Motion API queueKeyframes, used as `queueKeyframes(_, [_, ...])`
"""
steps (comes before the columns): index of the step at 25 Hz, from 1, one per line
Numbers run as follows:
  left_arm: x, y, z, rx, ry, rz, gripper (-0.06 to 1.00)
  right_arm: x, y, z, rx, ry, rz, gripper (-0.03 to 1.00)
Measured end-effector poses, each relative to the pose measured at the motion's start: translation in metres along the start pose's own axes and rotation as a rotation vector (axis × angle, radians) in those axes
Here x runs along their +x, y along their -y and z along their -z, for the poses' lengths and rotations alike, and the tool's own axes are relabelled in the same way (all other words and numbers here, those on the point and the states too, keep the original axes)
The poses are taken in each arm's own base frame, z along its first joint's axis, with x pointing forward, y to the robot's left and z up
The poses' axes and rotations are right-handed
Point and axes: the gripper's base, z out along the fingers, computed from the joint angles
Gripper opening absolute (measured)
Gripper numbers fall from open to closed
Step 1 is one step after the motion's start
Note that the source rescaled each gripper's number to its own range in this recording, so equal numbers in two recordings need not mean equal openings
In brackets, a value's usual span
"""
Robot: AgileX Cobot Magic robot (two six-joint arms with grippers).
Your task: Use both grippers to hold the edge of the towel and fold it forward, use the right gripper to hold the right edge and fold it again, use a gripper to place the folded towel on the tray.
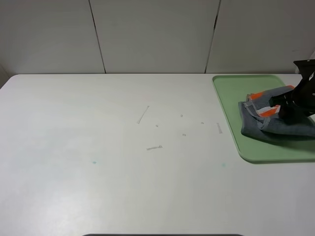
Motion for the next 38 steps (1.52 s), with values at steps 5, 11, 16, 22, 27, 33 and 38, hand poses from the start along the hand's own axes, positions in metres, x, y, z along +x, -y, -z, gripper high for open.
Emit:
queueKeyframes(5, [0.0,0.0,0.0,0.0,0.0,0.0,0.92,-0.002,-0.002,0.001,-0.019,0.015,-0.034,0.98])
queueKeyframes(11, [0.0,0.0,0.0,0.0,0.0,0.0,0.92,-0.006,0.0,0.017,-0.018,0.063,-0.042,1.0])
queueKeyframes(16, [0.0,0.0,0.0,0.001,0.0,0.0,0.92,-0.01,0.002,0.042,-0.014,0.133,-0.049,1.0])
queueKeyframes(22, [0.0,0.0,0.0,0.001,0.0,0.0,0.92,-0.007,0.004,0.075,-0.007,0.16,-0.054,1.0])
queueKeyframes(27, [0.0,0.0,0.0,0.001,0.0,0.0,0.92,0.0,-0.012,0.108,-0.024,0.173,-0.002,1.0])
queueKeyframes(33, [0.0,0.0,0.0,0.001,0.0,0.0,0.92,0.015,-0.033,0.145,-0.049,0.17,0.092,1.0])
queueKeyframes(38, [0.0,0.0,0.0,0.001,0.0,0.0,0.92,0.034,-0.054,0.172,-0.086,0.195,0.18,1.0])
